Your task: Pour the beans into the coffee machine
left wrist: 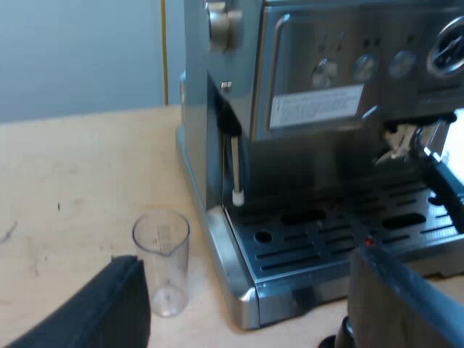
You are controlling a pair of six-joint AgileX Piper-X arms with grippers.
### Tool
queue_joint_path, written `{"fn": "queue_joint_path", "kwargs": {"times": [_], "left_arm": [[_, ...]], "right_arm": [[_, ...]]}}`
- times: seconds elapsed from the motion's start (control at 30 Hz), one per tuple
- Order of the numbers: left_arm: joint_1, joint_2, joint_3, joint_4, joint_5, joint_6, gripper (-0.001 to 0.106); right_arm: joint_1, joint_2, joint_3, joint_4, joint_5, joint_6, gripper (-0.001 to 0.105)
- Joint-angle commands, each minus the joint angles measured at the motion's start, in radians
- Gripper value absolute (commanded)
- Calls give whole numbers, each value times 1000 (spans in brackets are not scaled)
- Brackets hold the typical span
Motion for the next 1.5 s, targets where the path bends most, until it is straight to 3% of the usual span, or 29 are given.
{"fn": "queue_joint_path", "kwargs": {"times": [0.03,0.2,0.37,0.4,0.63,0.8,0.9,1.2,1.5], "left_arm": [[2,-38,-10,5,13,-5,60],[2,-116,-23,5,28,-5,60],[2,-156,-24,5,28,-5,60],[2,-184,-24,5,28,-5,60],[2,-217,-24,5,28,-5,60],[2,-217,-24,5,28,-5,60],[2,-217,-24,5,28,-5,60],[2,-217,-24,5,28,-5,60],[2,-230,-24,34,28,-5,60]], "right_arm": [[-16,-5,-12,3,9,-13,79],[-145,13,-12,38,-7,7,79],[-301,20,-12,38,-107,7,79],[-399,20,-12,38,-161,7,79],[-646,-41,-15,38,-175,3,79],[-676,-121,-15,38,-175,3,79],[-674,-180,-15,38,-225,-29,79],[-674,-341,-16,61,-366,-28,79],[-674,-453,-16,202,-368,-86,79]]}}
